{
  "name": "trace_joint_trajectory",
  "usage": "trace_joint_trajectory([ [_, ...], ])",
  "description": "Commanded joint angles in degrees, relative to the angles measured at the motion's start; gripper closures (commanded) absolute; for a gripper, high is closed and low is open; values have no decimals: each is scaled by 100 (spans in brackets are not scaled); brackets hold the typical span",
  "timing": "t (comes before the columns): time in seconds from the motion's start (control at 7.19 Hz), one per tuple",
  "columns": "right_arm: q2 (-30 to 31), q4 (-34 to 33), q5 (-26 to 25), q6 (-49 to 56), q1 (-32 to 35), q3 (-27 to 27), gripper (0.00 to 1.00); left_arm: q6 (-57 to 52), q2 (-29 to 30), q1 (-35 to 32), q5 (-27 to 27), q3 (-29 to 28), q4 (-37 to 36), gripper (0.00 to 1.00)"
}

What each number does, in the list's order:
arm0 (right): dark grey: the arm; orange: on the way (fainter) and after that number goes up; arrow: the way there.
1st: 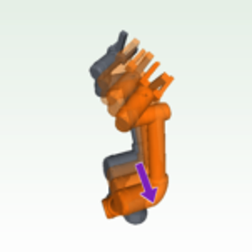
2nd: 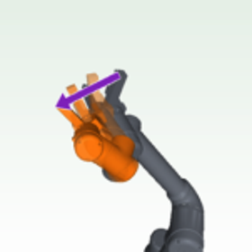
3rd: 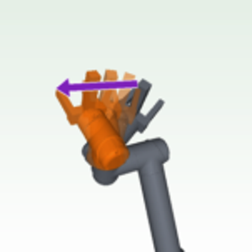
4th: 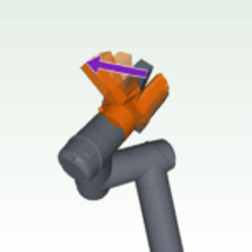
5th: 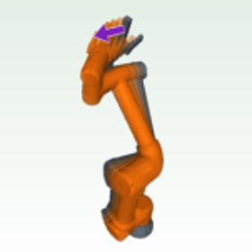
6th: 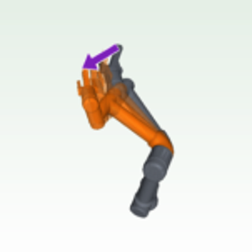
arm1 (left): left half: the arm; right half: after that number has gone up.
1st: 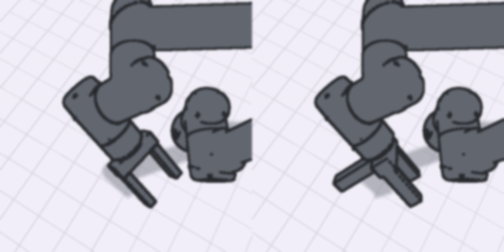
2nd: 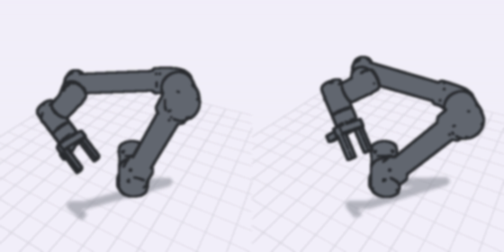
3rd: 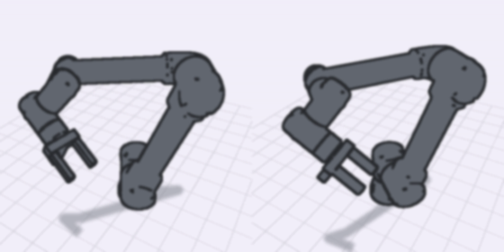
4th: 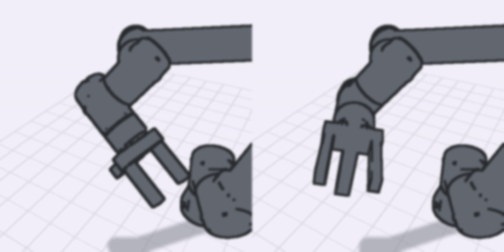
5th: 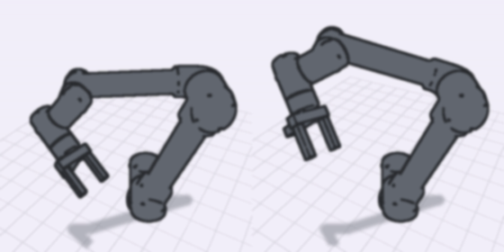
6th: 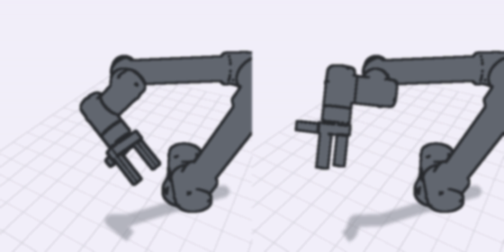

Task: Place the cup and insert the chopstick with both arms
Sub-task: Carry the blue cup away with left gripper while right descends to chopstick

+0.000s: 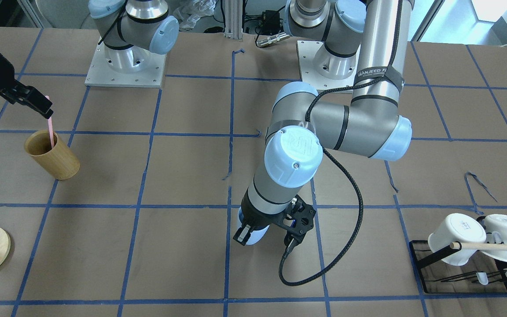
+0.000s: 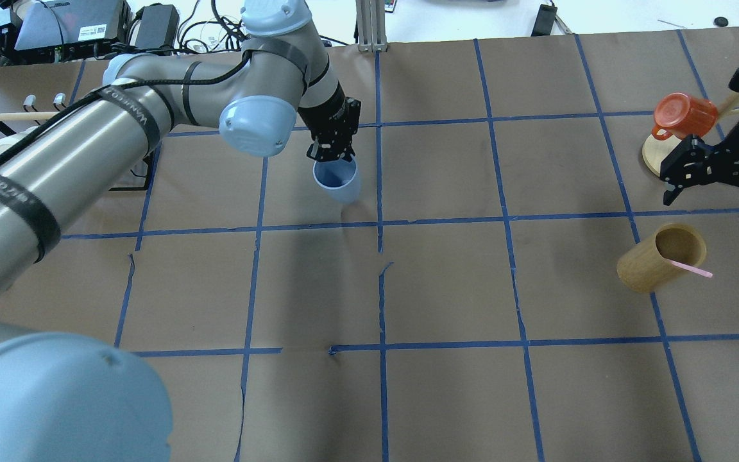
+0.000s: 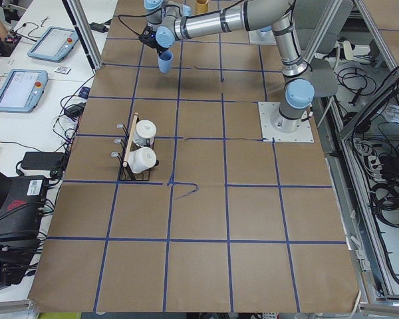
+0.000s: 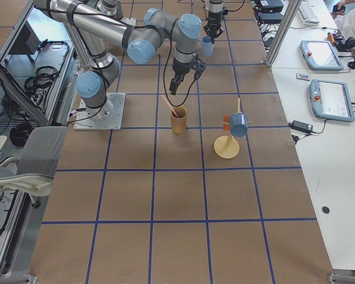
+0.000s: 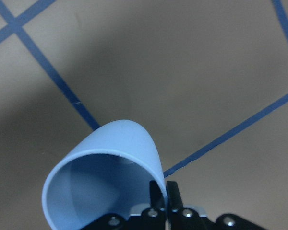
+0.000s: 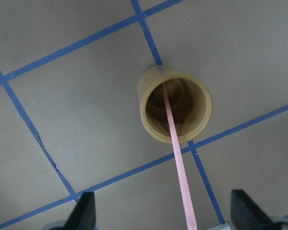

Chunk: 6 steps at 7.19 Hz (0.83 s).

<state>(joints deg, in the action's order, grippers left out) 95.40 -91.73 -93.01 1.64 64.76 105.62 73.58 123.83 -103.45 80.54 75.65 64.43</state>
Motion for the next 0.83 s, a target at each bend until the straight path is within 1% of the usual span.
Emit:
trace_joint_trajectory([
  [0.0, 5, -3, -50, 125, -226, 386, 0, 332, 439, -227, -21, -525, 113, 100],
  [0.42, 5, -47, -33, 204, -350, 572, 0, 447, 571, -368, -21, -543, 52, 100],
  [0.56, -30, 40, -33, 214, -403, 599, 9, 377, 563, -369, -3, -543, 52, 100],
  [0.7, -39, 67, -59, 310, -403, 617, 25, 37, 563, -369, 66, -525, 8, 8],
])
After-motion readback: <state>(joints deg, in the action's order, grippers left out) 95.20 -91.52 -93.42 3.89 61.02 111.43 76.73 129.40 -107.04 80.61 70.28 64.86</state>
